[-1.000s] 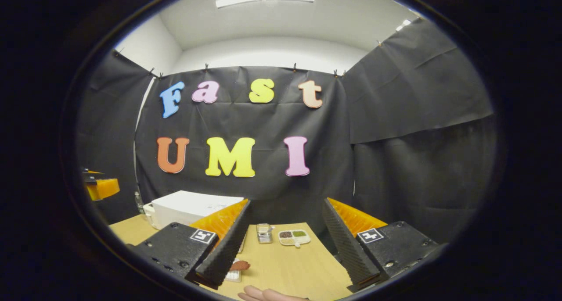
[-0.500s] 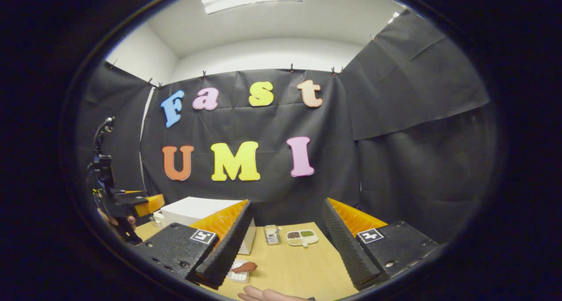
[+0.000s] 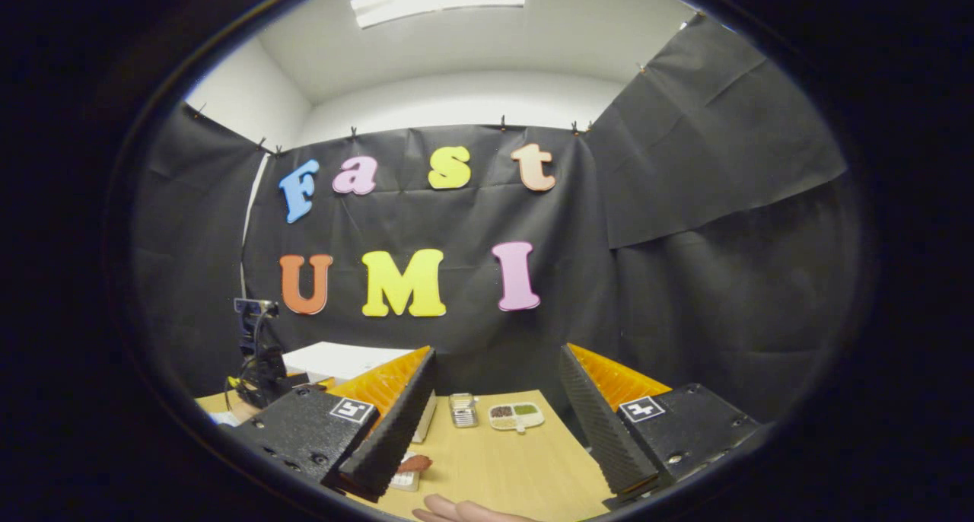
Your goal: Open the microwave oven with the left hand, put the food in, and close the microwave oven.
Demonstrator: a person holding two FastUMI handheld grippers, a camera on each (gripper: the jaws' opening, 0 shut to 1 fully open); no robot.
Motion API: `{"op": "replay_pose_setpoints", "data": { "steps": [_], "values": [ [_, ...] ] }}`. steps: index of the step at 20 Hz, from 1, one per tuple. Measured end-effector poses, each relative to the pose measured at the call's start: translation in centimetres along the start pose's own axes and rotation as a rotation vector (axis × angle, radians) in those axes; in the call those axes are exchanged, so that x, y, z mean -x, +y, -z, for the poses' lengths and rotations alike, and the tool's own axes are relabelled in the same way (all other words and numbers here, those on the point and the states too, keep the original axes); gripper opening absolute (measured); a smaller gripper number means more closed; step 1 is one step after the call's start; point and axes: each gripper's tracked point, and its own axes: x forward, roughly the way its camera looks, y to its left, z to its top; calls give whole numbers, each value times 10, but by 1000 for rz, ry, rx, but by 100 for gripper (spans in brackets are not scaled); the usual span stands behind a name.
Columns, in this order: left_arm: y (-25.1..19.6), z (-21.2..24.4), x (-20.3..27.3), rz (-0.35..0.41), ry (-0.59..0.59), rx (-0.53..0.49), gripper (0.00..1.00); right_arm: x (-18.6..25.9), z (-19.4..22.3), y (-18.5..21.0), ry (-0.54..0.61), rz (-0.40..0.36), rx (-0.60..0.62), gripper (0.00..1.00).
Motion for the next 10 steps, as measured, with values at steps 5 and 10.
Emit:
{"op": "replay_pose_setpoints", "data": {
  "steps": [5, 10],
  "values": [
    [-16, 37, -31, 31, 13, -6, 92, -6, 13, -15, -2, 28, 43, 100],
    [-31, 68, -59, 52, 71, 49, 92, 6, 18, -6, 1, -28, 33, 100]
  ]
}}
